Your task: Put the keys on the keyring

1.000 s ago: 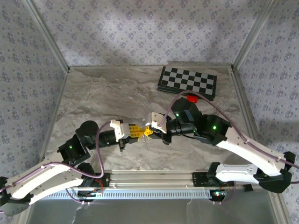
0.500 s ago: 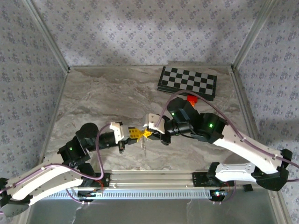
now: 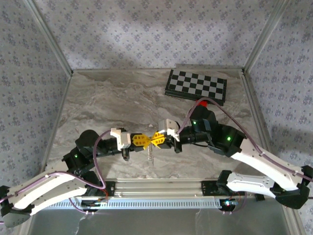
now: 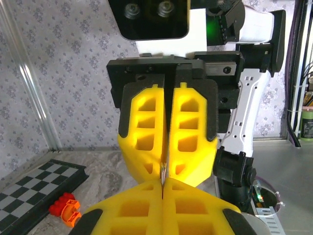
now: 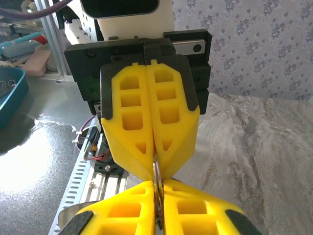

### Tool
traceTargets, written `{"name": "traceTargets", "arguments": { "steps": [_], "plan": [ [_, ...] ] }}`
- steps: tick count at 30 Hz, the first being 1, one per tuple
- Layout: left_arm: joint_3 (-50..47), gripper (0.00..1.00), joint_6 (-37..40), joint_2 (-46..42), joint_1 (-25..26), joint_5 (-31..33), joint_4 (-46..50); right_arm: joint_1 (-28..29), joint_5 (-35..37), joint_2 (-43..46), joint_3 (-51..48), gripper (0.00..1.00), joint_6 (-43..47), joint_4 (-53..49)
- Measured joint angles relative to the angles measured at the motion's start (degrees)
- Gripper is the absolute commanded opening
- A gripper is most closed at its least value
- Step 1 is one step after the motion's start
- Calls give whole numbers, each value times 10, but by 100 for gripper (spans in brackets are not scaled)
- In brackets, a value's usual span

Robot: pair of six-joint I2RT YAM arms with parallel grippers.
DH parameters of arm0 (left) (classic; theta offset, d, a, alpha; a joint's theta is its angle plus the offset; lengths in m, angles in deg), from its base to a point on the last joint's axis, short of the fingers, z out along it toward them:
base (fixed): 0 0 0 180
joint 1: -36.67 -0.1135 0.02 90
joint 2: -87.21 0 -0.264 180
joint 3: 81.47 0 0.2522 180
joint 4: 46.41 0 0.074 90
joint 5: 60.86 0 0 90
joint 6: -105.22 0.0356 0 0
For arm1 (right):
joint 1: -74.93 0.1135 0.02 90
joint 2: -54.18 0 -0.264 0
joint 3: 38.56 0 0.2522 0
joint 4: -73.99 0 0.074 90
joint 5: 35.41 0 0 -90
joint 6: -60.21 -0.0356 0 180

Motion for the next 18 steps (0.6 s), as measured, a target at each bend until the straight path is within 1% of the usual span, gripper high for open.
{"name": "traceTargets", "arguments": {
  "steps": [2,6,7,8,10,12,16,18],
  "plan": [
    [0,0,-2,0,0,-2,-8,0,-1,4,-1,0,-3,6],
    [0,0,-2,0,0,0,-13,0,1,5,-1,0,-2,10],
    [0,1,-1,0,0,3,-8,0,5,3,1,0,-2,6],
    [2,4,1,0,0,8,1,1,10,0,5,0,0,0],
    [12,10,12,1,0,26,37,6,30,-13,19,0,10,-26],
    [31,12,26,5,0,47,84,15,57,-32,45,0,23,-57],
    [72,13,51,19,0,82,162,37,118,-67,94,0,48,-115],
    [82,9,61,26,0,93,186,44,142,-80,109,0,58,-138]
  ]
}}
